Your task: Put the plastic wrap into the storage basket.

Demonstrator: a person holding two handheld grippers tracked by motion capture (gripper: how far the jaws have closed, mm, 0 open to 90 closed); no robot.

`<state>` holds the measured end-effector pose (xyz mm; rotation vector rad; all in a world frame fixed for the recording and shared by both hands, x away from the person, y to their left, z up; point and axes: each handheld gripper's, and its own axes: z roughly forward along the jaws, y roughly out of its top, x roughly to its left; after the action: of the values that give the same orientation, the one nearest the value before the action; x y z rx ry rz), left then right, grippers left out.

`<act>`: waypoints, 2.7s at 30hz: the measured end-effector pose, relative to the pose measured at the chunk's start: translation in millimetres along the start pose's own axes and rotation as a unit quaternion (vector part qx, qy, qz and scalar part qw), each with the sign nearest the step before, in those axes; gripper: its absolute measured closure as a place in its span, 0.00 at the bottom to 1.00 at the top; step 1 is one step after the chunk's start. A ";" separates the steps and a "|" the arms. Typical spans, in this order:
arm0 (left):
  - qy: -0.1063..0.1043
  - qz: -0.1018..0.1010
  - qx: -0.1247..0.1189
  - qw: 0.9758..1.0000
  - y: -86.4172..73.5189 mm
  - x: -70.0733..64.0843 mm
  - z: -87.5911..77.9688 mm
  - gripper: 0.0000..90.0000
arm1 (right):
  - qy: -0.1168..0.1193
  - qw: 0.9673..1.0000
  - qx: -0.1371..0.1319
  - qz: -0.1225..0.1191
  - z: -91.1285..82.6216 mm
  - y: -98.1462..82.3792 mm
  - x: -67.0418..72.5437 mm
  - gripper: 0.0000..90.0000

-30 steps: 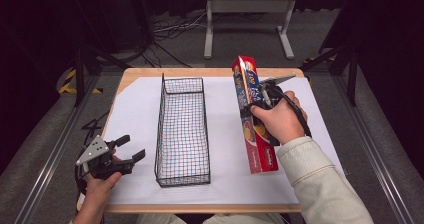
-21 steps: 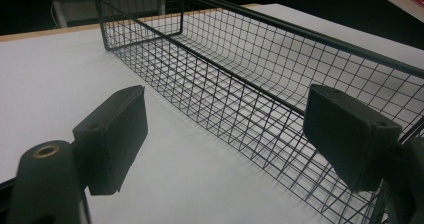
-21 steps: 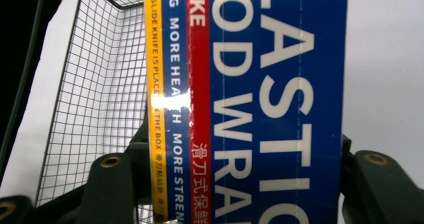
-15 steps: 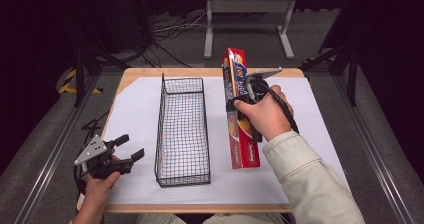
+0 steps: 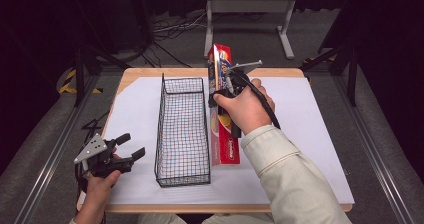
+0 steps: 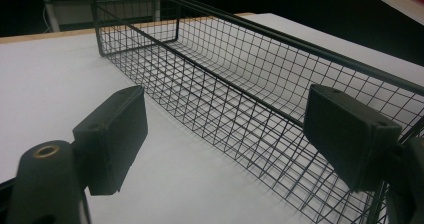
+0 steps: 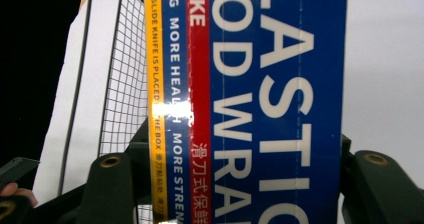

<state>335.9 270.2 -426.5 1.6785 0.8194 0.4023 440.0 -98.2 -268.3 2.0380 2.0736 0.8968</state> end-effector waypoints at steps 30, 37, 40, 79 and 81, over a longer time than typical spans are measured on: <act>-0.003 -0.002 -0.004 1.000 -0.1 0.1 -0.3 0.21 | 0.017 0.999 0.036 0.004 35.4 11.4 57.4 0.45; -0.001 -0.002 -0.005 1.000 0.0 -0.4 -0.2 0.21 | 0.009 0.999 0.049 -0.001 49.5 8.5 64.6 0.45; -0.001 -0.003 -0.005 1.000 -0.2 -0.3 -0.2 0.21 | 0.005 0.999 0.053 0.000 53.7 7.9 65.3 0.45; -0.004 -0.006 -0.004 1.000 -0.8 0.7 0.5 0.21 | -0.023 0.993 0.111 -0.002 119.2 -14.7 66.1 0.45; -0.004 -0.005 -0.003 1.000 -0.6 0.8 0.3 0.21 | -0.028 0.993 0.118 0.002 122.5 -16.1 66.0 0.45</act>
<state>336.4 270.5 -427.3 1.6681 0.8202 0.3898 475.7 6.0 -354.9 2.1494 2.2401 0.6106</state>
